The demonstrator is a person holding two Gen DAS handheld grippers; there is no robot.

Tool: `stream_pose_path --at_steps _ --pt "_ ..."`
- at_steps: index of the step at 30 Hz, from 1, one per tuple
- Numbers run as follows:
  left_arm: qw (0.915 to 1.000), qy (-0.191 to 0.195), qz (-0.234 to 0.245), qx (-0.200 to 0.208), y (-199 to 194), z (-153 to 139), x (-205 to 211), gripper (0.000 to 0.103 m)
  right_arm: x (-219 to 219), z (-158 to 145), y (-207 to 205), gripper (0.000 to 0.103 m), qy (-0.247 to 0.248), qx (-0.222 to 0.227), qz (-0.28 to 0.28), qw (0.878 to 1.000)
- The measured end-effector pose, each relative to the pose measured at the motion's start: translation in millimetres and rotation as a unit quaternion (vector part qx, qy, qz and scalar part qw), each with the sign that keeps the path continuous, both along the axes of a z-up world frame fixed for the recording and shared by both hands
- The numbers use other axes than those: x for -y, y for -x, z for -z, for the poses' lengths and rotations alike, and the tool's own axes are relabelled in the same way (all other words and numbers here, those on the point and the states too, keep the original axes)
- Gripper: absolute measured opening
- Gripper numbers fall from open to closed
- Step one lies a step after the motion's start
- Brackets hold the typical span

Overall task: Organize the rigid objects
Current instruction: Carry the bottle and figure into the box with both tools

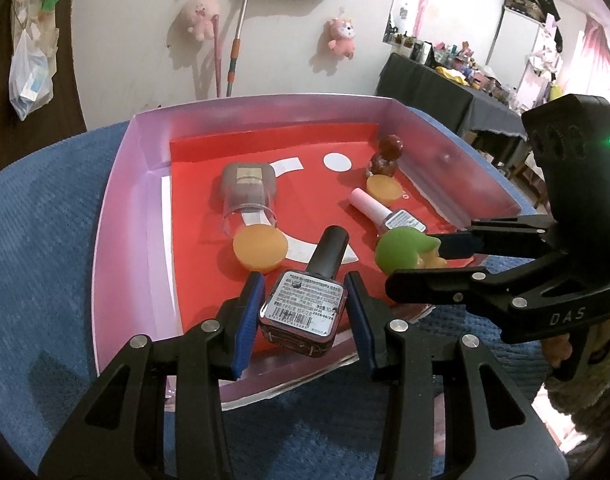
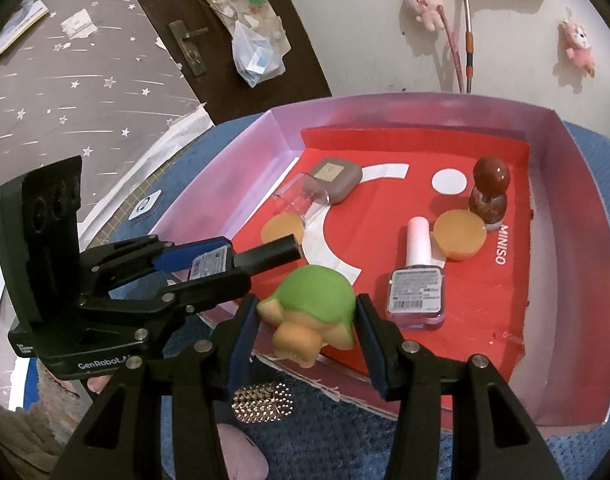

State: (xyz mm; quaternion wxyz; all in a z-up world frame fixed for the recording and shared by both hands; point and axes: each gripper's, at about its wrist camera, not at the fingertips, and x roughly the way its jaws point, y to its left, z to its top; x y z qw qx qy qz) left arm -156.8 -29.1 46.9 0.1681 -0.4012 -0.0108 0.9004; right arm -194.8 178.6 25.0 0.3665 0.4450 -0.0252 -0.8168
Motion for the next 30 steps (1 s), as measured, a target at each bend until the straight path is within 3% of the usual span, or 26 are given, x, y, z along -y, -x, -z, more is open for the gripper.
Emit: stream_pose_path --at_steps 12,30 --pt "0.9999 0.002 0.005 0.016 7.1 8.9 -4.0 0.039 -3.3 13.3 10.6 0.051 -0.006 0.025 0.014 1.000" --pt "0.9992 0.004 -0.005 0.040 24.9 23.2 -5.6 0.039 -19.9 15.7 26.9 0.051 -0.049 -0.013 0.078 0.996"
